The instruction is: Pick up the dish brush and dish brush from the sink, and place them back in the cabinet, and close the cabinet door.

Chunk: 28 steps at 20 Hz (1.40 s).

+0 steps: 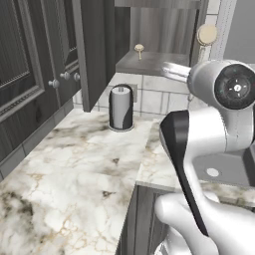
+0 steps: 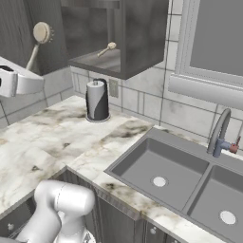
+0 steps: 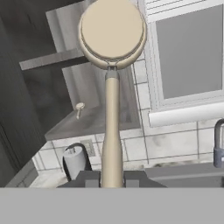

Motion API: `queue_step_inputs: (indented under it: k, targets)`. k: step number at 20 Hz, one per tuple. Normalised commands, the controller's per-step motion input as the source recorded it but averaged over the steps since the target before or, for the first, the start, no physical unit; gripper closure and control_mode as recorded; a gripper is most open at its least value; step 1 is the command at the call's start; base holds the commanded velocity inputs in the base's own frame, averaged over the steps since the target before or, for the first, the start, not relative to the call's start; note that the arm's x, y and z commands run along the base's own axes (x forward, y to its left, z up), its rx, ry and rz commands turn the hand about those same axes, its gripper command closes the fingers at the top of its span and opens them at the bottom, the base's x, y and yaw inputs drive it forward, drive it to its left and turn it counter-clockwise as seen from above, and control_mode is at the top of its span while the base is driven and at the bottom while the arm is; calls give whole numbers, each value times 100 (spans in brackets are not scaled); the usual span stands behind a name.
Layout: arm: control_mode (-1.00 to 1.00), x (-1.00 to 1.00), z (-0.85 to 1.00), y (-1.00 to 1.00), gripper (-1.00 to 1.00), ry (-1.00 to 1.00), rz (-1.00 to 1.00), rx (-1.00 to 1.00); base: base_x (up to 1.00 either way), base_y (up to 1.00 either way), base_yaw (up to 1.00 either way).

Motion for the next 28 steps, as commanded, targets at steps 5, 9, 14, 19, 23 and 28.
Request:
queue_step_inputs:
  k: [5, 9, 14, 19, 23, 28]
  targets:
    - [-100, 37, 0, 0, 100, -5, 0, 0, 0, 0, 0]
    - [-100, 43, 0, 0, 100, 0, 0, 0, 0, 0, 0]
    - [-100, 40, 10, 0, 100, 1, 0, 0, 0, 0, 0]
    - [-100, 37, 24, 1, 100, 5, 0, 0, 0, 0, 0]
    - [-100, 38, 17, 0, 100, 8, 0, 0, 0, 0, 0]
    - [-100, 40, 0, 0, 100, 7, 0, 0, 0, 0, 0]
